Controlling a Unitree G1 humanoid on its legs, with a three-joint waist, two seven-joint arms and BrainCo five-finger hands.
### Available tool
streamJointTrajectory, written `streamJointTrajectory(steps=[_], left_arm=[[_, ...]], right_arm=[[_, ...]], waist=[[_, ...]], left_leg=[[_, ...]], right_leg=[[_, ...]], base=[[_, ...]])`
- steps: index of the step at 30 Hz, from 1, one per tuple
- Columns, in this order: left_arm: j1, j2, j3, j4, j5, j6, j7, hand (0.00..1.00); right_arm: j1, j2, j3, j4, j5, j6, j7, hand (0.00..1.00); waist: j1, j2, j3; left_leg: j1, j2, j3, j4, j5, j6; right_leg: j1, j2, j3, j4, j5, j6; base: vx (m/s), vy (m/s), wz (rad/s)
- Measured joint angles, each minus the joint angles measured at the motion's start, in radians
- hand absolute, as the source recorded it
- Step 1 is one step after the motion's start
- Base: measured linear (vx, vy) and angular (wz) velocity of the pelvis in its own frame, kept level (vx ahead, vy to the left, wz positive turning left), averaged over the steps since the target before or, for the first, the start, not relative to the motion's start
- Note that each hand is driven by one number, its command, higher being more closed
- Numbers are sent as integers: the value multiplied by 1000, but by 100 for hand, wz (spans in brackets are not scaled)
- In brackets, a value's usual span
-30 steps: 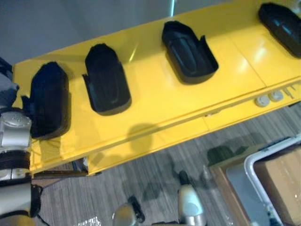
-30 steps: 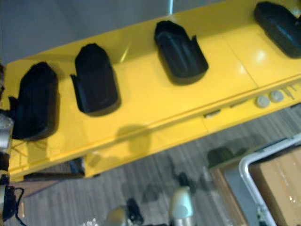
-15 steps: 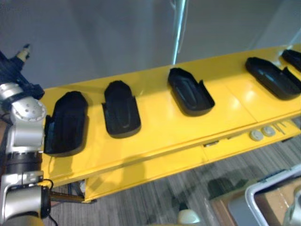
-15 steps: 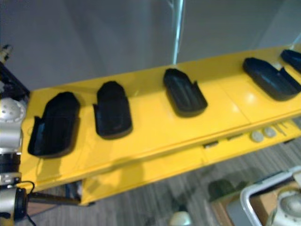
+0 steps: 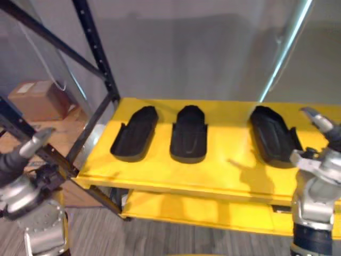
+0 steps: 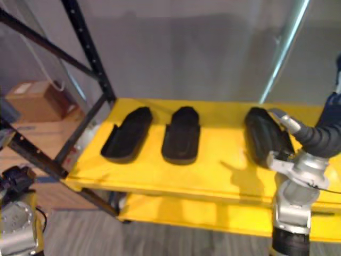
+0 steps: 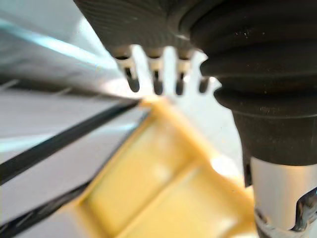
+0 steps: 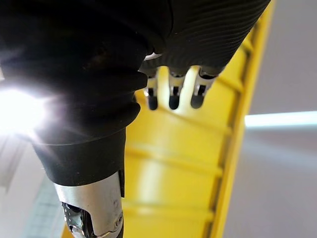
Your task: Walk over and take plastic housings, then place them on the shelf
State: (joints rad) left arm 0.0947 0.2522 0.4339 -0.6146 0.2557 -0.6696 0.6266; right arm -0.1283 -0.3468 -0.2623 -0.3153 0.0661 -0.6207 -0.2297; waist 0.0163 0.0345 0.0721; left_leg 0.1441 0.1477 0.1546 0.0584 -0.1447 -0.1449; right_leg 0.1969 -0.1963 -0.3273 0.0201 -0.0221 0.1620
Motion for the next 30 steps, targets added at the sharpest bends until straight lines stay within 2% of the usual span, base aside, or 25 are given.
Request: streamJointTrajectory(steps=[1, 2, 4, 5, 6, 8, 9, 11, 13, 15, 17, 18, 22, 23, 24, 27, 30], left_arm=[[4, -7, 1, -11, 7, -18, 24, 0], [10, -29, 15, -26, 37, -43, 82, 0], [17, -64, 31, -29, 73, -44, 168, 0], [22, -83, 33, -28, 100, -20, 224, 0], [27, -92, 38, -27, 109, -4, 246, 0], [52, -132, 86, 4, 114, 99, 344, 0], [57, -145, 105, 27, 114, 126, 369, 0], [89, -192, 174, 148, 95, 228, 460, 0], [113, -222, 213, 261, 32, 268, 503, 0], [144, -232, 233, 428, -81, 295, 494, 0], [179, -240, 229, 656, -135, 302, 451, 0], [189, -245, 222, 698, -136, 303, 431, 0], [236, -260, 144, 917, -140, 314, 198, 0], [246, -260, 105, 961, -143, 324, 114, 0], [252, -261, 79, 1012, -171, 340, 37, 0], [248, -261, 51, 1121, -188, 357, -57, 0], [248, -263, -2, 1252, -248, 386, -186, 0]], right_arm=[[-2, 3, 13, 3, 0, 1, 4, 0], [-9, 13, 36, 9, 0, 8, 12, 0], [-12, 28, 63, 20, 5, 12, 22, 0], [-15, 40, 84, 27, 29, 14, 37, 0], [-20, 46, 94, 32, 42, 16, 41, 0], [-54, 58, 141, 68, 105, 38, 115, 0], [-56, 59, 155, 72, 119, 44, 130, 0], [-60, 75, 205, 86, 141, 56, 168, 0], [-71, 91, 237, 115, 164, 73, 192, 0], [-92, 112, 270, 149, 183, 95, 211, 0], [-130, 129, 319, 196, 201, 133, 217, 0], [-137, 132, 328, 207, 203, 142, 219, 0], [-172, 164, 374, 276, 220, 202, 200, 0], [-187, 171, 387, 312, 235, 213, 183, 0], [-205, 185, 400, 342, 237, 229, 157, 0], [-232, 227, 419, 398, 234, 238, 102, 0], [-295, 275, 448, 491, 223, 248, 6, 0]], waist=[[2, -3, -3], [7, -6, -1], [22, -10, 1], [26, -15, 3], [26, -16, 3], [42, -20, 6], [47, -20, 6], [59, -27, 4], [79, -37, 3], [85, -52, -7], [88, -71, -18], [91, -76, -21], [108, -93, -32], [109, -95, -33], [109, -92, -31], [111, -86, -27], [113, -73, -18]], left_leg=[[-7, -2, -9, 0, 3, 1], [-9, -3, -15, -7, 9, 1], [-11, -6, -31, -17, 20, 3], [-18, -8, -47, -20, 27, 4], [-24, -10, -58, -20, 30, 4], [-27, -12, -68, -35, 44, 6], [-29, -14, -72, -39, 48, 5], [-44, -19, -93, -58, 64, 4], [-47, -20, -92, -70, 75, 3], [-57, -21, -99, -71, 79, 2], [-59, -21, -104, -82, 87, 1], [-59, -21, -104, -86, 89, 1], [-75, -22, -109, -85, 93, 0], [-75, -22, -113, -86, 95, -1], [-74, -22, -113, -85, 96, -1], [-74, -21, -107, -82, 98, -1], [-74, -19, -92, -66, 98, -1]], right_leg=[[0, -1, -8, -1, 0, 0], [1, -2, -20, -1, 0, 0], [5, -2, -33, -1, 0, 0], [10, -3, -49, -1, 0, 0], [11, -3, -59, -1, 0, 0], [11, -4, -77, -1, 0, 0], [11, -5, -81, -1, 0, 0], [2, -6, -90, -5, 0, 0], [-5, -6, -90, -8, 0, 0], [-6, -6, -100, -15, 0, 0], [-10, -5, -111, -14, 0, 0], [-12, -4, -111, -14, 0, 0], [-24, -6, -113, -11, 0, 0], [-24, -6, -113, -7, 0, 0], [-24, -7, -113, -4, 0, 0], [-26, -7, -109, -5, -1, -1], [-26, -4, -95, -12, -1, -1]], base=[[-34, -21, 26], [-34, -21, 22], [-33, -19, 24], [-33, -21, 34], [-45, -30, 38], [-41, -24, 21], [-47, -17, 16], [-39, -20, 23], [-23, -15, 9], [-21, -18, 12], [-11, -22, 8], [-16, -19, 3], [-9, -5, 3], [-23, -10, 5], [0, 0, 0], [-32, -8, -7], [-54, -16, -15]])
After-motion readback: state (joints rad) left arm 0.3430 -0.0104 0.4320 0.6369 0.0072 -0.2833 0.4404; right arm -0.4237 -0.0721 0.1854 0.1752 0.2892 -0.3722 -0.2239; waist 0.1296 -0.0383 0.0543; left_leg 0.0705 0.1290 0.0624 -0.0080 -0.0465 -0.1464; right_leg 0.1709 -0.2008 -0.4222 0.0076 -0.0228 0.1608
